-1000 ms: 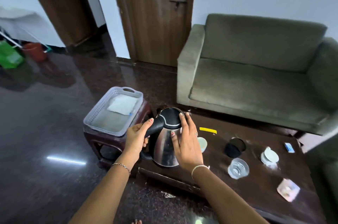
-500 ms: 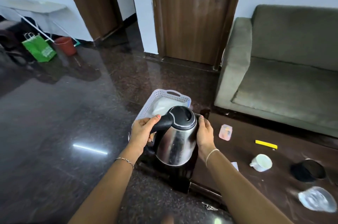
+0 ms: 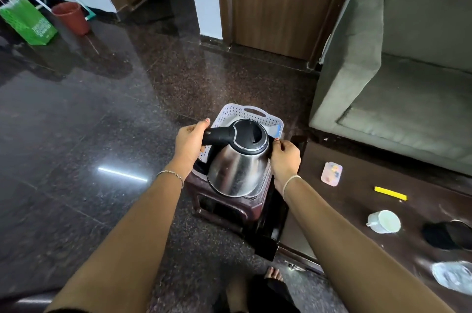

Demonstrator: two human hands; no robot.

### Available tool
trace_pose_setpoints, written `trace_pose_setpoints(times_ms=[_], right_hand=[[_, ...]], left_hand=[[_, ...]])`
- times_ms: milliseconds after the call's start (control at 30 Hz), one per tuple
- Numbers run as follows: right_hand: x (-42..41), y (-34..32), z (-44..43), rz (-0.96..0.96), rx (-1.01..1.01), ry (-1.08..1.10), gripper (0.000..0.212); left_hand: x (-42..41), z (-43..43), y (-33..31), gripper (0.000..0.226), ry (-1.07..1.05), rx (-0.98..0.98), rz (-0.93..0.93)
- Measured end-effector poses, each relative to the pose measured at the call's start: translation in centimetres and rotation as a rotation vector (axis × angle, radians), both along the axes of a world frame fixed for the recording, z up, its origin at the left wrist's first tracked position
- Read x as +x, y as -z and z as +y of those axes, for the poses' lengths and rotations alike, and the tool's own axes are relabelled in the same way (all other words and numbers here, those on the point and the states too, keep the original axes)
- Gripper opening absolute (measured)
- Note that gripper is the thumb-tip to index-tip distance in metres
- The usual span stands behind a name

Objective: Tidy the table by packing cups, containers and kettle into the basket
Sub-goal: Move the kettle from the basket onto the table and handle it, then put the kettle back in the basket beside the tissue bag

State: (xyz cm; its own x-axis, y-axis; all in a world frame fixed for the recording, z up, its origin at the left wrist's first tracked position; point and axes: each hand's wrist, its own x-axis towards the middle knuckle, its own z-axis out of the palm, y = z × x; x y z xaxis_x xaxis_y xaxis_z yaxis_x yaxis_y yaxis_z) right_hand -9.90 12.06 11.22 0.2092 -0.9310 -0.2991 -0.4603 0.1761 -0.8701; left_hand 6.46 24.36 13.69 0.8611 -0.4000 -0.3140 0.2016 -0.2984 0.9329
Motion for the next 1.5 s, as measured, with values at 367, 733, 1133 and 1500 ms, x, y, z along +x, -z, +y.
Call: trace_pose_setpoints(times_ms=[367,733,1133,1500], right_hand=[[3.1,4.6,-0.6,0.056,0.030,0.166,0.026],[4.4,8.9,0.3,0.078,0.056,0.199,0.027],[4.6,8.8,-0.5,0.063,0.112,0.104,0.027],[2.0,6.3,-5.7,0.066,0.192,-0.127,0.027]], left_hand=[[3.8,-3.7,6.8,0.013,-0.047,0.050,0.168],[5.9,-4.0,12.1,0.019,-0.125,0.057,0.264],[6.5,-4.6,9.5,0.053,0.107,0.334,0.164],[4.2,-10.1,3.9,0.024,0.339,0.543,-0.215]])
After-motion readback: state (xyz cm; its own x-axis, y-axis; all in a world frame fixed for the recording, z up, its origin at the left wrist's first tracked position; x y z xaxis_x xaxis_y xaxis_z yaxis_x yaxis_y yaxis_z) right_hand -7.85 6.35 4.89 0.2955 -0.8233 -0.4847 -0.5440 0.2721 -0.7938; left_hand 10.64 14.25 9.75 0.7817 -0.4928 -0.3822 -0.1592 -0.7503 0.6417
